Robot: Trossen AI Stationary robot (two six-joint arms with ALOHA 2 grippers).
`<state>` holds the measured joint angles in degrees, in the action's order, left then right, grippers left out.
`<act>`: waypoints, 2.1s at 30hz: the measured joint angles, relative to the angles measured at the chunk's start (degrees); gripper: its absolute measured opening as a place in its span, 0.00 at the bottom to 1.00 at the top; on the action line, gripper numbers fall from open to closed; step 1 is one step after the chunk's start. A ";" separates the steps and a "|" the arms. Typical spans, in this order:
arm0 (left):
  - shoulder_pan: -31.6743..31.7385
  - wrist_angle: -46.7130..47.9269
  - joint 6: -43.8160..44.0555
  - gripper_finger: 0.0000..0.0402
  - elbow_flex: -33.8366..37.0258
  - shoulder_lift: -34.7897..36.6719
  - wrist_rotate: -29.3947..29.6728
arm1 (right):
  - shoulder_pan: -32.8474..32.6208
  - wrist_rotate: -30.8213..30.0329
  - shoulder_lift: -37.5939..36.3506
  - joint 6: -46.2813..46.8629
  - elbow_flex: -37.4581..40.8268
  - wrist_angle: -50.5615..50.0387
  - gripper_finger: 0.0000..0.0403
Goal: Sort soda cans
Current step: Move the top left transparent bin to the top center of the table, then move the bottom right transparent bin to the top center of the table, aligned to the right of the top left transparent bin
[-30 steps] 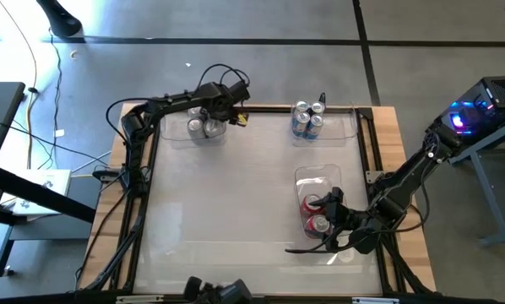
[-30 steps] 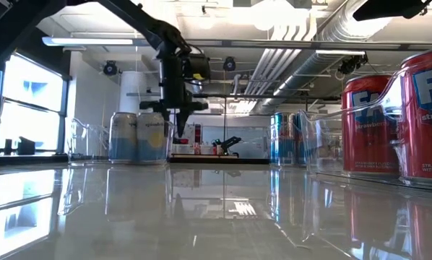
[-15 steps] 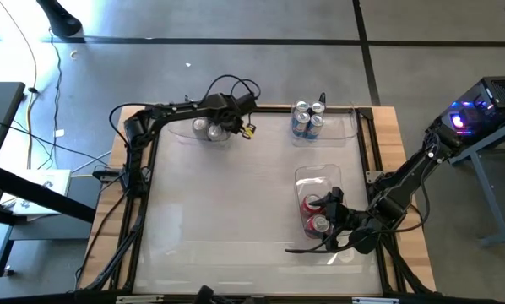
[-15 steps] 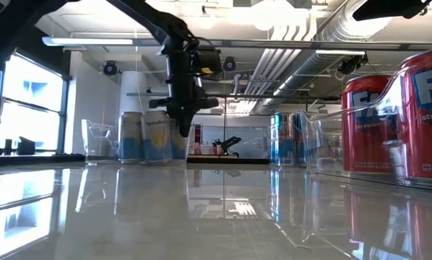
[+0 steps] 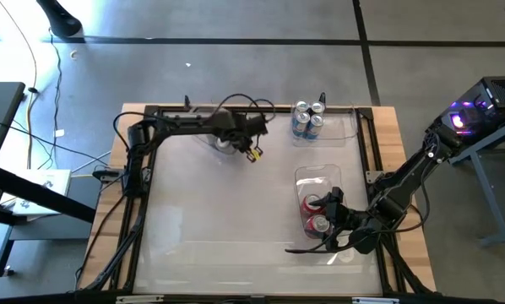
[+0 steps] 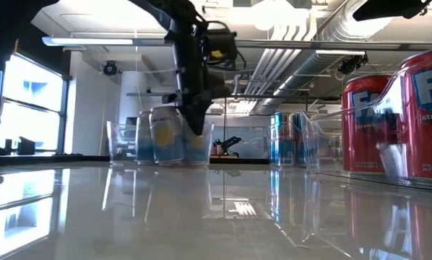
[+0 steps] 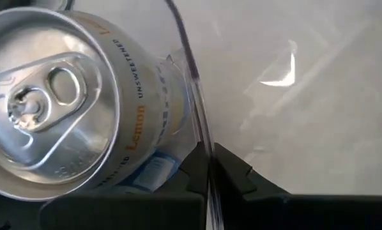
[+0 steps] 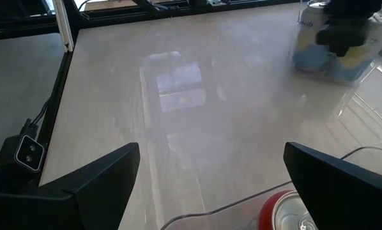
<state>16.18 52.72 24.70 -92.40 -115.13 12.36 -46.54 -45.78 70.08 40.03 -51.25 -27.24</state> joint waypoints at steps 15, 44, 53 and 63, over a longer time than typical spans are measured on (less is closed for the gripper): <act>-12.61 6.30 -13.47 0.00 -0.33 0.24 -6.98 | -0.01 0.22 0.00 0.16 -0.02 0.13 0.95; -17.16 11.35 -8.80 0.00 17.74 13.63 -4.58 | -0.02 2.62 0.02 2.54 -0.02 0.19 0.95; -17.57 9.12 -10.88 0.00 21.22 16.57 -4.34 | -0.02 1.68 0.02 1.97 -0.02 0.50 0.95; -18.34 7.07 -11.73 0.22 21.42 16.44 -4.20 | 1.17 5.73 0.02 -3.59 -0.02 0.58 0.95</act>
<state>-2.15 59.79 12.97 -70.98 -98.70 8.16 -45.37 -40.05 70.11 36.44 -51.27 -26.67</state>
